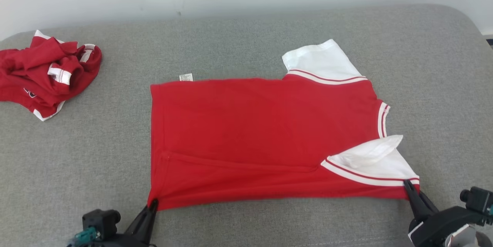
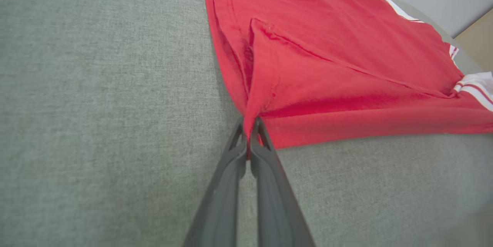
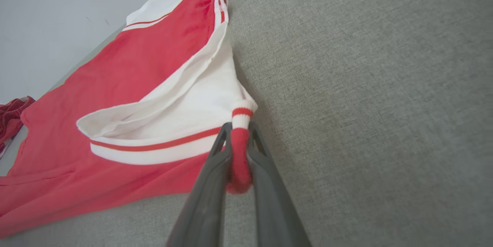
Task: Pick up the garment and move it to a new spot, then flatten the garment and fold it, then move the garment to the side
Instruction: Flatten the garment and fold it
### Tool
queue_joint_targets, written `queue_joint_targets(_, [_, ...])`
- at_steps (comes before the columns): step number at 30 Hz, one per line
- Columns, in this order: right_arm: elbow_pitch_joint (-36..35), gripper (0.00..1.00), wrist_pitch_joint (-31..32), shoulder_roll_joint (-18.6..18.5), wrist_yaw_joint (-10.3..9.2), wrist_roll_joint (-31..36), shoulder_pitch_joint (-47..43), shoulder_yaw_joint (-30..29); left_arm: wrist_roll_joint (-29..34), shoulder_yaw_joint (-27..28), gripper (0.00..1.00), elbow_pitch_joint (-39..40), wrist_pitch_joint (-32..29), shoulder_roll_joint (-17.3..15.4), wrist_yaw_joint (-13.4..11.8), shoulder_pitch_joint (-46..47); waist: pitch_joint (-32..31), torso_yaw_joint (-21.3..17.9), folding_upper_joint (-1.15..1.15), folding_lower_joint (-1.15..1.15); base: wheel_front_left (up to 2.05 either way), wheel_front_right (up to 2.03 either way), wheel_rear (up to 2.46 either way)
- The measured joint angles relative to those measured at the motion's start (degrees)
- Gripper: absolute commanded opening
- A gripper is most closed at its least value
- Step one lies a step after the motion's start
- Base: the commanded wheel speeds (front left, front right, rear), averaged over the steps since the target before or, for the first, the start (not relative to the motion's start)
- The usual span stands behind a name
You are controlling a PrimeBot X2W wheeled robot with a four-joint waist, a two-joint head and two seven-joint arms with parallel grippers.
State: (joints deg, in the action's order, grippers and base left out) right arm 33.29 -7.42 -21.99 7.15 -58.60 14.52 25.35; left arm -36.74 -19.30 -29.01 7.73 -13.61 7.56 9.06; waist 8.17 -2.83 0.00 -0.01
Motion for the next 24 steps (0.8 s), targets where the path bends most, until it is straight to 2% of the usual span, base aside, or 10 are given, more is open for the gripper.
queue_joint_targets(10, [-3.8, 0.0, -2.7, -0.6, 0.0, -1.9, -4.7, 0.0, -1.8, 0.2, 0.0, 2.5, -0.4, -0.4, 0.0, -3.9, -1.0, 0.3, 0.0, 0.0, 0.0, 0.0, 0.0])
queue_joint_targets(21, [-5.4, 0.01, -3.1, -1.5, 0.0, -2.0, -5.1, 0.7, -1.7, -0.9, 0.0, 3.6, -2.7, -0.6, -0.5, -3.7, -1.3, 0.6, 0.0, 0.0, 0.0, 0.0, 0.0])
queue_joint_targets(22, [-5.4, 0.28, -3.3, -1.5, 0.0, -2.0, -5.1, 0.7, -1.7, -1.0, 0.0, 3.6, -2.9, -0.6, -0.6, -3.7, -1.4, 0.5, 0.0, 0.0, 0.0, 0.0, 0.0])
queue_joint_targets(23, [-5.4, 0.61, -3.3, -1.5, 0.0, -2.0, -5.1, 0.7, -1.7, -1.0, 0.0, 3.5, -3.1, -0.6, -0.6, -3.7, -1.4, 0.5, 0.0, 0.0, 0.0, 0.0, 0.0])
queue_joint_targets(24, [-5.4, 0.94, -3.3, -1.5, 0.0, -2.0, -5.1, 0.8, -1.7, -1.0, 0.24, 3.5, -3.2, -0.6, -0.6, -3.7, -1.4, 0.5, 0.0, 0.0, 0.0, 0.0, 0.0])
